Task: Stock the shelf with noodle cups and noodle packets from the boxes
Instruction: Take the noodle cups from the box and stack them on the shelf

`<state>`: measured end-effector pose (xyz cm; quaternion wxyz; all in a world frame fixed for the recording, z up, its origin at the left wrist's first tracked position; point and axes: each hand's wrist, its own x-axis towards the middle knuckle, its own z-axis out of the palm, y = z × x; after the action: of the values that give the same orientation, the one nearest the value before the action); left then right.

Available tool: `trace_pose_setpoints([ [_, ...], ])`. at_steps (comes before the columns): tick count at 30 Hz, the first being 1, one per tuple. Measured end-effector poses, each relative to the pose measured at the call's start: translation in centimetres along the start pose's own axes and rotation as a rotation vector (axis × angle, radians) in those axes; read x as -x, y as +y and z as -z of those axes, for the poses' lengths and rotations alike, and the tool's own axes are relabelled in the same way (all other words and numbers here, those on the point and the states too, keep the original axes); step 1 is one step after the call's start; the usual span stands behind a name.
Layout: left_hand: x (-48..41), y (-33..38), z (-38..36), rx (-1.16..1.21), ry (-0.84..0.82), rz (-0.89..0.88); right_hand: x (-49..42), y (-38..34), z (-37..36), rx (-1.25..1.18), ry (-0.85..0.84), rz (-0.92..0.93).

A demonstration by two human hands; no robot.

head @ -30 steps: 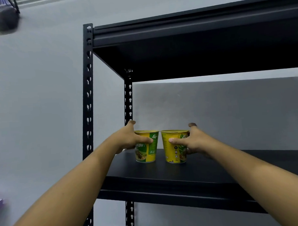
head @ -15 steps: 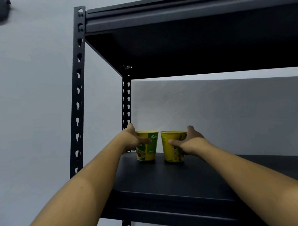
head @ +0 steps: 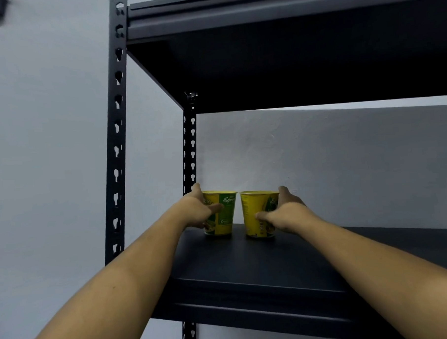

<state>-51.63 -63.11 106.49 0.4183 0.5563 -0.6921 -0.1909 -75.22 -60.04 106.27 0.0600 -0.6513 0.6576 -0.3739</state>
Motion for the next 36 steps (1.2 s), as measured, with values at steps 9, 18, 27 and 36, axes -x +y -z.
trace_pose_setpoints([
  [9, 0.1, 0.0, -0.2, -0.061, -0.017, 0.031, -0.2, 0.4, -0.1, 0.002, -0.011, -0.014],
  [18, 1.5, 0.4, 0.0, -0.200, -0.061, 0.066, 0.5, 0.9, 0.1, 0.100, -0.126, -0.006],
  [27, 6.4, 1.5, 0.3, -0.565, -0.280, -0.016, 3.6, 0.1, 1.9, 0.317, -0.307, -0.015],
  [36, 10.9, 3.1, -0.1, -0.571, -0.330, -0.118, 8.4, 0.4, 4.1, 0.407, -0.411, 0.046],
])
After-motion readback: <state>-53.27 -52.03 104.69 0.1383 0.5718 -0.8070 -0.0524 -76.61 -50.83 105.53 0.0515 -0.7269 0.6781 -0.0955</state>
